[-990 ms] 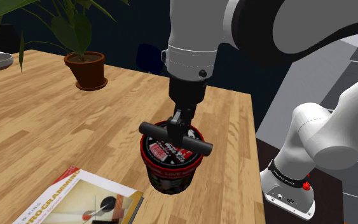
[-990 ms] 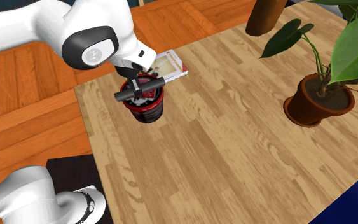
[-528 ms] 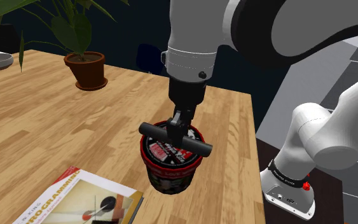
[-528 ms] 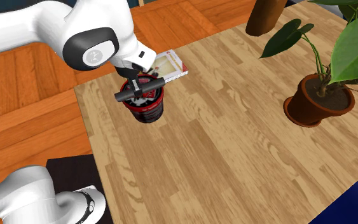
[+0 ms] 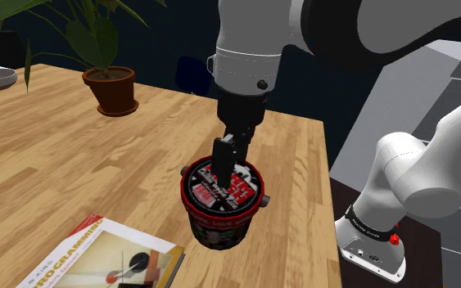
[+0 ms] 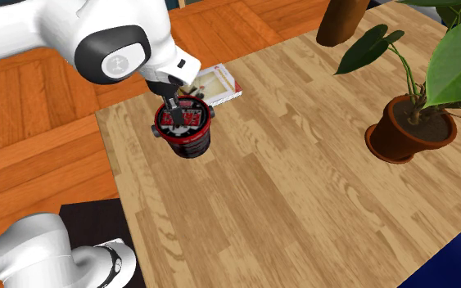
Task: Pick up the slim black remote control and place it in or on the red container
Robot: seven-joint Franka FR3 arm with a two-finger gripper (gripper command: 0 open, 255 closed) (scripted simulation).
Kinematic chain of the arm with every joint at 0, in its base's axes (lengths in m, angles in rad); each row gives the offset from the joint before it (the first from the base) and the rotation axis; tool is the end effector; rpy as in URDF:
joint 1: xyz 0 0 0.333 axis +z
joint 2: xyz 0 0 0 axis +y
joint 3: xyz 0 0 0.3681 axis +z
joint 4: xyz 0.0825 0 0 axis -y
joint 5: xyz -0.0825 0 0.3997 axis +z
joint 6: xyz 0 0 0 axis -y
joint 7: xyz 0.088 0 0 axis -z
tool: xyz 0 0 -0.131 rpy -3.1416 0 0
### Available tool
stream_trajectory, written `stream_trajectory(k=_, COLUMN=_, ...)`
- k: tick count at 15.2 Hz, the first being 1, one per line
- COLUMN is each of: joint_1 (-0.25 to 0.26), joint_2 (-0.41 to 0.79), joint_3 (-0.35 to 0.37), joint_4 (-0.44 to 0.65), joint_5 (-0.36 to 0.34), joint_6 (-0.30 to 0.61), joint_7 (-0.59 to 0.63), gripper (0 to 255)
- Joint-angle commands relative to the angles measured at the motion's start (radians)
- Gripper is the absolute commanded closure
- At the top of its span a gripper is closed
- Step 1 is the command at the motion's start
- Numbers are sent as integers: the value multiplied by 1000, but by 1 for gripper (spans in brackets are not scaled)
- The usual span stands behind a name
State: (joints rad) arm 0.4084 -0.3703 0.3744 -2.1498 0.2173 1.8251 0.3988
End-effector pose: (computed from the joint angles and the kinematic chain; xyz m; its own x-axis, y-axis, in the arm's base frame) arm 0.2908 0.3500 0.5638 0.9522 0.3054 -0.0091 0.3037 -0.9493 -0.0816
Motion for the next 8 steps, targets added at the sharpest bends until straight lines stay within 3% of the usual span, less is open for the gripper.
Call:
stream_trajectory(k=1, joint_1=-4, joint_2=-5, joint_3=-10, joint_4=56, joint_5=-5, joint_6=-62, joint_7=0, gripper=0)
stream_trajectory(k=8, joint_1=-5, joint_2=-4, joint_3=-13, joint_4=83, joint_5=-7, joint_6=-88, joint_7=1, gripper=0)
